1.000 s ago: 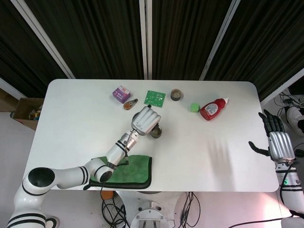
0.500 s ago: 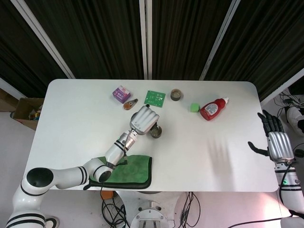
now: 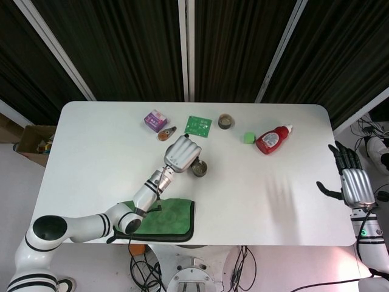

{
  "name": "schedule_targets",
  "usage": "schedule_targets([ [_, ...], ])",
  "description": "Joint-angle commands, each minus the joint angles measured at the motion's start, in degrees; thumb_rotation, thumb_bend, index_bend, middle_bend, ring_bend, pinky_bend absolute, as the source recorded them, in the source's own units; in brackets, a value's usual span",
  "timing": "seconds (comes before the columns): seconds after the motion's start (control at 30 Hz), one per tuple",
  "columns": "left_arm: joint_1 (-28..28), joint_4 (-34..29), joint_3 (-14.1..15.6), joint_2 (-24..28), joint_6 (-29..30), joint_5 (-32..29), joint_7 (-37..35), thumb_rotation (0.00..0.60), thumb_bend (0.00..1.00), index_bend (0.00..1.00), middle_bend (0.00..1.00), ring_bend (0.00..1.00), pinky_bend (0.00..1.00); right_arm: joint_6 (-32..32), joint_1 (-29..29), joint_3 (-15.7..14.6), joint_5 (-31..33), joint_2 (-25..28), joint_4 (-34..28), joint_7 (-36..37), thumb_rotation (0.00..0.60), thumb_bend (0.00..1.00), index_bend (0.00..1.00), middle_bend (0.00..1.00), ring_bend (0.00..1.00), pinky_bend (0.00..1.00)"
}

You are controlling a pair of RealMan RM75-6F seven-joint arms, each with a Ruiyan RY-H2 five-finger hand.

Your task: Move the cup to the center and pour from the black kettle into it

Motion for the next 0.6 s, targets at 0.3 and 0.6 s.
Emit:
schedule_targets([
  [0.3,1.1,-2.4,-2.7,-0.1,-0.3,-2.5,-6.8,0.600,0.46,1.00,1.00,0.95,0.53,-0.2,0.1,0.0,0.2,-0.1,-0.1,-0.4,0.600,0.18,0.00,0.00,0.00,0.00],
  [0.6,1.8,-3.7,-5.4,0.6,1.0,-3.3,-13.2,0.600,0.46,1.00,1.00,0.95,0.53,-0.5,0.1,0.1,0.4,0.1,-0.2,-0.6,0.600,0.18,0.00,0.00,0.00,0.00],
])
